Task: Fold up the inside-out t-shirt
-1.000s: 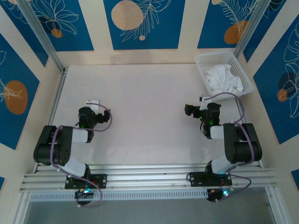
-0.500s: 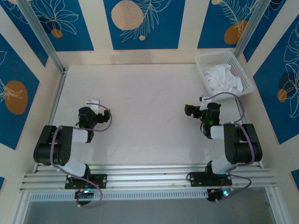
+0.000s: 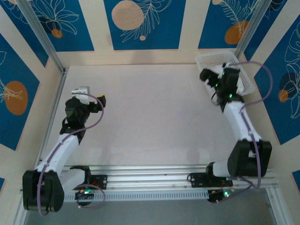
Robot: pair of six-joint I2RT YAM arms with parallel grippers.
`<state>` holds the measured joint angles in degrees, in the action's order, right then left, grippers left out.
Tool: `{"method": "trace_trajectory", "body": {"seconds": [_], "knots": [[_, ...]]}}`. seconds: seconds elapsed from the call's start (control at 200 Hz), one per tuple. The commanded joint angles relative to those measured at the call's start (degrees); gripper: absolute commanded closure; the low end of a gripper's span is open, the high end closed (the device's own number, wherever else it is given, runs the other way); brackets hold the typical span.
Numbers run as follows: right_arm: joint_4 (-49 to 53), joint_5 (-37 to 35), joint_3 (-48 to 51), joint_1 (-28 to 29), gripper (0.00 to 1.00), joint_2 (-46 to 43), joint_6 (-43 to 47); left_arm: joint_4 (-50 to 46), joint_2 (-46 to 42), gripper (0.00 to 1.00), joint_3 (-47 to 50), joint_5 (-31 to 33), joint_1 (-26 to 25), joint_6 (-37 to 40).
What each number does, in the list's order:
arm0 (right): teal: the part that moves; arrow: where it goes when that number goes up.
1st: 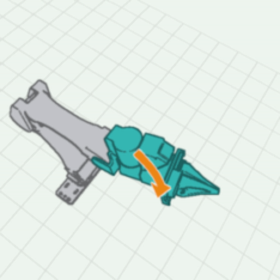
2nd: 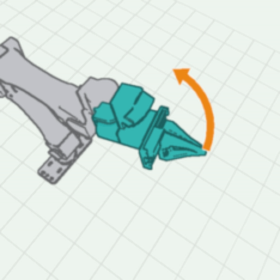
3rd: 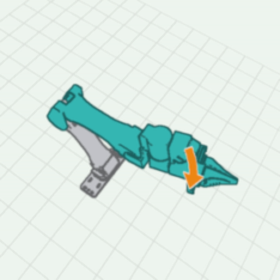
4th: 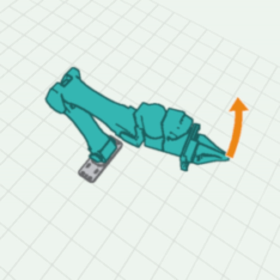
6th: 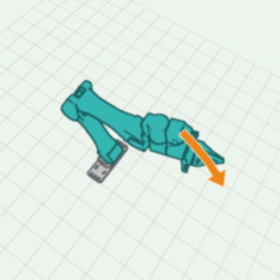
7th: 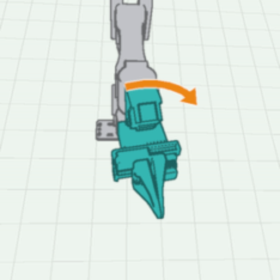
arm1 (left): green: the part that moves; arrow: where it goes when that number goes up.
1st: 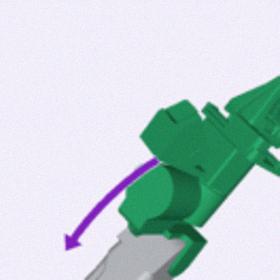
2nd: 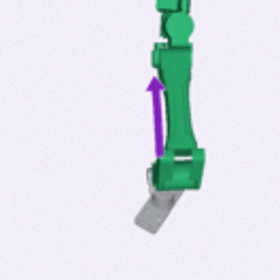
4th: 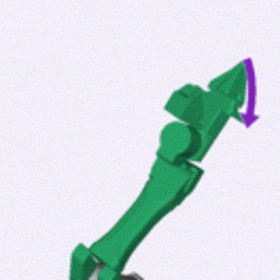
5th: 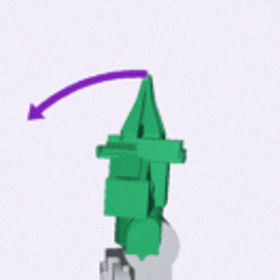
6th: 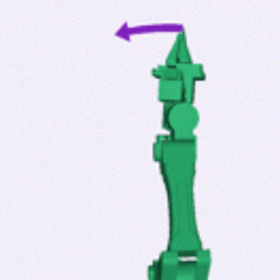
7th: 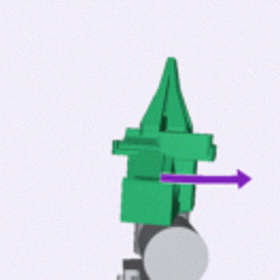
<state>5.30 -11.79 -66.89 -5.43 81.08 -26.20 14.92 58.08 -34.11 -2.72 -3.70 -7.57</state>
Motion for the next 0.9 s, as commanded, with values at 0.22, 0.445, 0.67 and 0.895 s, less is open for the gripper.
{"method": "trace_trajectory", "body": {"seconds": [0.22, 0.445, 0.67, 0.895], "knots": [[30.0, 5.5, -43.6, -9.5, 0.03, 39.5, -14.2, -22.6, -6.0, 0.0, -4.2, -15.3, -2.1, -2.0], [40.9, 9.0, -70.6, -9.4, 0.16, 61.2, -11.9, -20.9, -2.9, 0.0, -3.9, -15.9, -2.9, -1.9], [41.5, 9.4, -78.7, -7.6, 1.0, 58.6, -8.6, -19.8, -3.0, 0.0, -4.0, -16.2, -2.9, -3.9], [23.1, 7.5, -54.7, -1.7, 1.0, 30.0, -5.8, -22.7, -5.9, 0.11, -6.0, -18.3, -3.2, -8.2]]}}
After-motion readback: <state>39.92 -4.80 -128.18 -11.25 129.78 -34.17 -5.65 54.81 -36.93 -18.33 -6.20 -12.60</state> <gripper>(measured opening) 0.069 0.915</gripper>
